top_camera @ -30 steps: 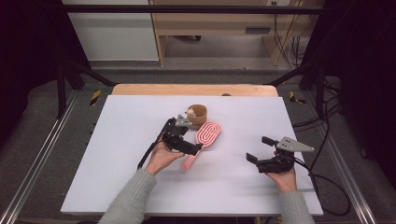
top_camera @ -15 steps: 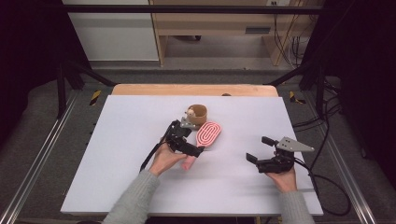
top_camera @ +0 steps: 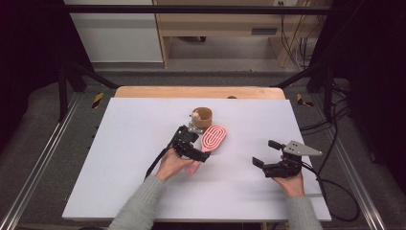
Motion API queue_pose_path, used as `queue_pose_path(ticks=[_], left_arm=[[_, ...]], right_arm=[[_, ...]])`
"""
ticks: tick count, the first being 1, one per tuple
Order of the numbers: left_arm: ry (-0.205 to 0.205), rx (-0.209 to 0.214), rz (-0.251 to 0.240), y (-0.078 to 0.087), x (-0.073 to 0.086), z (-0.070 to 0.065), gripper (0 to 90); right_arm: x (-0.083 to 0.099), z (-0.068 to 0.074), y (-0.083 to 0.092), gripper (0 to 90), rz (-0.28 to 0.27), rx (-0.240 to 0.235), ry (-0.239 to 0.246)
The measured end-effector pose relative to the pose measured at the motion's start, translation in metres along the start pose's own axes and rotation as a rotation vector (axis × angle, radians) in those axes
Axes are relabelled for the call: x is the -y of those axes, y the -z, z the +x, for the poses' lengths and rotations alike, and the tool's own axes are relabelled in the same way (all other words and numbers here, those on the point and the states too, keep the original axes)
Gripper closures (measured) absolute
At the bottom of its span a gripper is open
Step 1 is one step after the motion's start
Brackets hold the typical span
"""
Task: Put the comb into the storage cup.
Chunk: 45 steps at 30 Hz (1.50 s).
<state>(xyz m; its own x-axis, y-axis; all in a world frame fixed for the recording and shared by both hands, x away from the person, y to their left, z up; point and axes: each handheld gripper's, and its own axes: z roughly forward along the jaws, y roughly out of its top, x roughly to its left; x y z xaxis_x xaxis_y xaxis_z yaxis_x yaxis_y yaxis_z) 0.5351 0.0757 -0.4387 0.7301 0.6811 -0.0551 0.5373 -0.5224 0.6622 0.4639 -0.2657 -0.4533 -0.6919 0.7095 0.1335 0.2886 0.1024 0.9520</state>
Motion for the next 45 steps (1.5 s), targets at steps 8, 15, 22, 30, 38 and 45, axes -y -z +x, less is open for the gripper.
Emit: queue_pose_path(ticks=[8,15,22,30,38,45], left_arm=[[0.008,0.006,0.019,-0.007,0.000,0.000,12.3],[0.003,-0.005,0.052,-0.012,0.000,-0.003,19.7],[0.007,-0.003,0.075,-0.017,0.000,-0.003,27.3],[0.001,-0.013,0.091,-0.021,0.000,-0.005,35.4],[0.005,-0.015,0.101,-0.024,0.000,-0.006,44.5],[0.008,-0.026,0.109,-0.027,-0.001,-0.008,52.3]], right_arm=[[0.000,0.000,0.000,0.3,0.001,0.000,0.000],[0.000,0.000,0.000,0.3,0.000,0.000,0.000],[0.000,0.000,0.000,0.3,0.000,0.000,0.000],[0.000,0.000,0.000,0.3,0.001,0.000,0.001],[0.000,0.000,0.000,0.3,0.000,-0.001,0.000],[0.000,0.000,0.000,0.2,0.000,0.000,0.000]])
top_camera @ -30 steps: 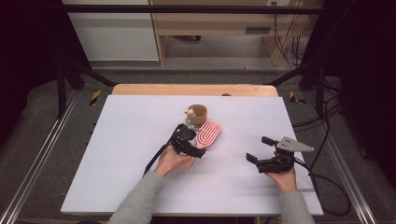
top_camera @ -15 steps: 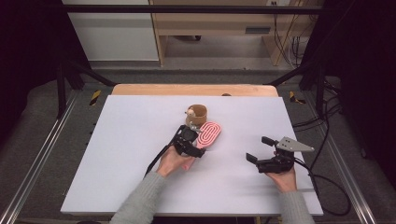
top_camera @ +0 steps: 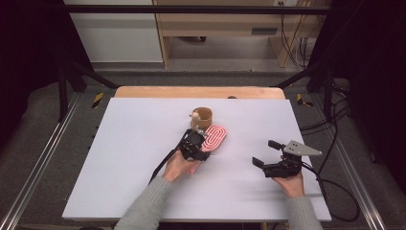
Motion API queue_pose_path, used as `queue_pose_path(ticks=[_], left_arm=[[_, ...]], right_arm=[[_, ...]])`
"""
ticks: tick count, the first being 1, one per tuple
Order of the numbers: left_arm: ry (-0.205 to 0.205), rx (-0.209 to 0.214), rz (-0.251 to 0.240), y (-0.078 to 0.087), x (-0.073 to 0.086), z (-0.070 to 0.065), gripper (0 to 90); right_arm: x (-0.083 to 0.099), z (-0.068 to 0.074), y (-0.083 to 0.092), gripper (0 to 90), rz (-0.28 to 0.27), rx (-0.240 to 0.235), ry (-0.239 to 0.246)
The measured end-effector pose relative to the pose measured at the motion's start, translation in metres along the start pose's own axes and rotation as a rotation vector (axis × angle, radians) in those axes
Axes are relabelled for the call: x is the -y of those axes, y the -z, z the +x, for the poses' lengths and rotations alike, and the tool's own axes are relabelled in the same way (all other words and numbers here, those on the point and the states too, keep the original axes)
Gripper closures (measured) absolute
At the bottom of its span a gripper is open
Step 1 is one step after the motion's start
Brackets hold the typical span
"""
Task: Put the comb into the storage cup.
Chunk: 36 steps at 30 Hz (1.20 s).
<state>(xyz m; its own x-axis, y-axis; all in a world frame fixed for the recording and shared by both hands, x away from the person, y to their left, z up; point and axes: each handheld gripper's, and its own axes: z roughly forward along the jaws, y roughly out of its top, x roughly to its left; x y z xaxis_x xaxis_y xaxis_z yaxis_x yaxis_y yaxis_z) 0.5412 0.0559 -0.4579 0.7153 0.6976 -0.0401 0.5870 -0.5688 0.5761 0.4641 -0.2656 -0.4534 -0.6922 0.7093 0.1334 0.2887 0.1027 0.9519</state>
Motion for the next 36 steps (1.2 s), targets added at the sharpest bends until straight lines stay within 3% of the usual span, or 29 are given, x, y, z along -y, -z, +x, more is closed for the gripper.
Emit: queue_pose_path(ticks=[10,12,23,36], left_arm=[[0.005,-0.019,0.017,-0.0016,-0.0010,-0.0009,57.3],[0.006,-0.011,0.021,-0.0017,-0.0010,-0.0006,62.8],[0.000,-0.020,0.033,-0.0022,-0.0010,-0.0015,65.5],[-0.046,-0.027,0.031,0.0005,0.0013,-0.0038,67.8]], right_arm=[[-0.0001,0.0000,0.0001,0.3,-0.001,0.000,-0.001],[0.0000,0.0000,0.0000,0.3,-0.001,0.000,-0.001],[-0.0001,0.0000,0.0001,0.3,-0.001,-0.001,-0.001],[-0.0004,0.0000,0.0008,0.3,-0.002,0.000,-0.004]])
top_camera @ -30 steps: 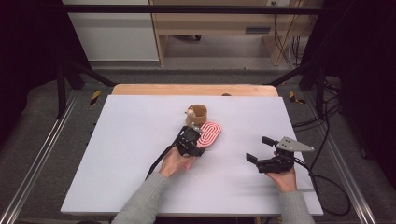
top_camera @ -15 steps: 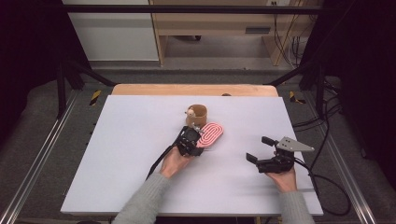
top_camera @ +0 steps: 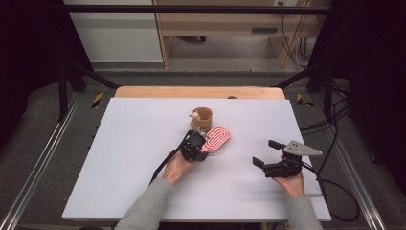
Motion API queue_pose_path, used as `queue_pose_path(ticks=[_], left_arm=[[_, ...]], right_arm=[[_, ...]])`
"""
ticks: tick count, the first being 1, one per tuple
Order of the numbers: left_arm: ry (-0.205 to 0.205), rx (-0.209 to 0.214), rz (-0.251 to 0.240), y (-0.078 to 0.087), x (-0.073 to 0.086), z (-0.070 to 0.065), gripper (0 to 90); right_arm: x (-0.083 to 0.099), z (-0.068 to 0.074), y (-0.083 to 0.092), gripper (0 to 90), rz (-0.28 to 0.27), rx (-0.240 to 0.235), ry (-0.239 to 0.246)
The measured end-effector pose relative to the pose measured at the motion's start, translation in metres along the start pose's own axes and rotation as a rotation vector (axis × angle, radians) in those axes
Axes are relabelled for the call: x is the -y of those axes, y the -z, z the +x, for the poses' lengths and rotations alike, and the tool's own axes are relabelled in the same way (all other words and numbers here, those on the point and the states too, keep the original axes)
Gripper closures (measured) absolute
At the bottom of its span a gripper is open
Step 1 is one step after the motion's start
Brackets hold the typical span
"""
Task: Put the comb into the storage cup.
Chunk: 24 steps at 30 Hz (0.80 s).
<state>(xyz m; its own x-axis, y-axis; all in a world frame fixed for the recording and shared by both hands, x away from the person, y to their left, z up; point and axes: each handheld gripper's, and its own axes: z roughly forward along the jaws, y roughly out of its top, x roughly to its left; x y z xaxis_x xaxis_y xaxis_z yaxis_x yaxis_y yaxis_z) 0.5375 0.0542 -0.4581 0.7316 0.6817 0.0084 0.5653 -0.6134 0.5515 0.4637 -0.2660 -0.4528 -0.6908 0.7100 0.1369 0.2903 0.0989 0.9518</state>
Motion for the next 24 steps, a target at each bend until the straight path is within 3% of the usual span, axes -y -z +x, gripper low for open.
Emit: queue_pose_path(ticks=[24], left_arm=[[-0.012,0.019,-0.151,0.037,0.015,-0.001,68.1]], right_arm=[[0.000,0.000,0.000,0.3,0.000,0.001,-0.001]])
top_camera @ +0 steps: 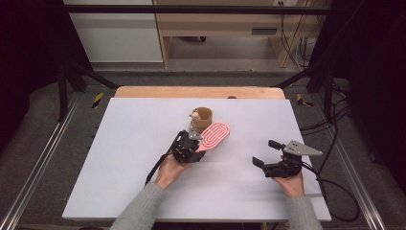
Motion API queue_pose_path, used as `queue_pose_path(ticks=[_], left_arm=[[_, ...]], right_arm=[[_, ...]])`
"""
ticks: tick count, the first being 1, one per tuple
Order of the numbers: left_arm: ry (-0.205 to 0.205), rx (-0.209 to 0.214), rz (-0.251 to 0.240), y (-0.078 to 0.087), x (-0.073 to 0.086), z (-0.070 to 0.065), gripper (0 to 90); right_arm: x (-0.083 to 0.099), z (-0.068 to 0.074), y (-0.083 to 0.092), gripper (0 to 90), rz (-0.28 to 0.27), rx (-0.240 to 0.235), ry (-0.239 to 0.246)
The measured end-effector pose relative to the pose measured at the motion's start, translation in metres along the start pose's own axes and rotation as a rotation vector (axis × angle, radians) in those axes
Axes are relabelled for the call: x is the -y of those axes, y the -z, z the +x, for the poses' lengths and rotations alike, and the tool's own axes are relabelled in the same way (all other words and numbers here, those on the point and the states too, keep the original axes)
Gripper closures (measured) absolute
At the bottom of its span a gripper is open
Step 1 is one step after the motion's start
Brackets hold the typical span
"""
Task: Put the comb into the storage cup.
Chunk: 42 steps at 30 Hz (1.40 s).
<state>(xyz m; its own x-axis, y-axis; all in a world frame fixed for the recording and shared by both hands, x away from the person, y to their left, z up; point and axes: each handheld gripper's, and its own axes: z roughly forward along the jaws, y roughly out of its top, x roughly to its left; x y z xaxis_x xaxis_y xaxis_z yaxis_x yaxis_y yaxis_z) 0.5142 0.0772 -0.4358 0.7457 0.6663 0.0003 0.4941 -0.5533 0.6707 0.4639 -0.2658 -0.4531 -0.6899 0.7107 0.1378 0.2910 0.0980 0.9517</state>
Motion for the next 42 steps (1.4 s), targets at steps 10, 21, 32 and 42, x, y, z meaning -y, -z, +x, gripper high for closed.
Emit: queue_pose_path(ticks=[10,21,32,42], left_arm=[[-0.004,-0.007,-0.052,0.016,0.008,0.000,68.2],[0.010,-0.019,-0.100,0.032,0.024,0.006,68.2],[0.026,-0.035,-0.134,0.046,0.039,0.012,68.2],[0.052,-0.050,-0.179,0.055,0.047,0.018,68.2]], right_arm=[[0.000,0.000,0.000,0.3,-0.001,-0.002,-0.003],[-0.001,0.002,-0.002,0.5,0.011,-0.007,-0.005],[-0.005,0.008,-0.006,0.5,0.021,-0.031,-0.008],[-0.011,0.014,-0.007,0.4,0.014,-0.030,0.002]])
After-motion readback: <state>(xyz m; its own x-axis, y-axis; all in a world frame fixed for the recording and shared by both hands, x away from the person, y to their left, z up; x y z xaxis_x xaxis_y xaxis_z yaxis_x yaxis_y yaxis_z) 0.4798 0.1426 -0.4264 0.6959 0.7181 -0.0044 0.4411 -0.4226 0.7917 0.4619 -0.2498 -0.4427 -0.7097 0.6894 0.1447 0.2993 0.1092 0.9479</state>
